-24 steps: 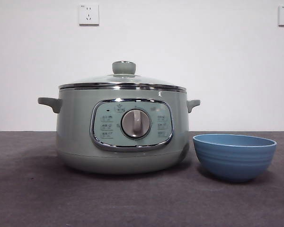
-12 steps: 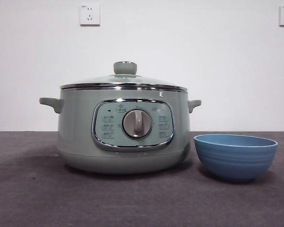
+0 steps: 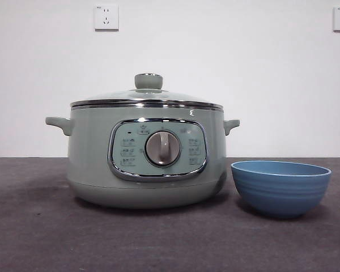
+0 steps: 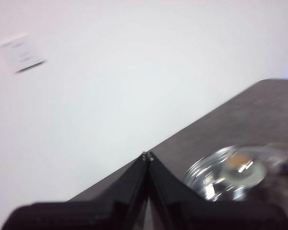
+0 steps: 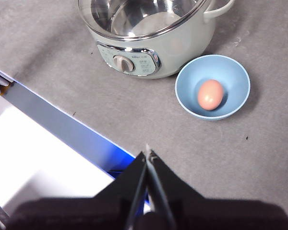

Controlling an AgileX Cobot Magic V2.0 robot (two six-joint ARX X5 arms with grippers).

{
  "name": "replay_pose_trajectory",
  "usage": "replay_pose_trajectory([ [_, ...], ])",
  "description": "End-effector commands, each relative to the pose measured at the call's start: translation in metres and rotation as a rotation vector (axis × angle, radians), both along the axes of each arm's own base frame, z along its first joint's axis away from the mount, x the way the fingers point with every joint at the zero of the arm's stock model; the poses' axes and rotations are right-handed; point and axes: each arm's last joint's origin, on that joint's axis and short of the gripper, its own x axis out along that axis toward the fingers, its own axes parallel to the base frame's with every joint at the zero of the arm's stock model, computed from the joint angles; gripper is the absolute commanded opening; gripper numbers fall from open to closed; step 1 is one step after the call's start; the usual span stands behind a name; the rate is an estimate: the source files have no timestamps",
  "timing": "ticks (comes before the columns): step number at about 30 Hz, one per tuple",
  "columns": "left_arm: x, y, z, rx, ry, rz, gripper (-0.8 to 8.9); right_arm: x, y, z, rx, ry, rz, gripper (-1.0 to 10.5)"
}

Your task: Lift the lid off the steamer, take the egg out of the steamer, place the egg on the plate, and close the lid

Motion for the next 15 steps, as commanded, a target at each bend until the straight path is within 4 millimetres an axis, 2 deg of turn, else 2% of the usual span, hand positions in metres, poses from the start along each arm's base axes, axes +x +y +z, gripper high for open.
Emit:
replay_pose_trajectory([
  [1, -0.004, 0.006, -0.044, -0.017, 0.006, 0.1, -0.04, 0.0, 0.0, 0.001, 0.006, 0.0, -0.006, 0.0],
  [9, -0.011, 0.015, -0.134, -0.123, 0.081, 0.277, -0.03, 0.0, 0.0, 0.001, 0.006, 0.0, -0.006, 0.0],
  [15, -0.008, 0.019, -0.182, -0.203, 0.152, 0.348, -0.04, 0.0, 0.0, 0.001, 0.006, 0.0, -0.006, 0.0],
])
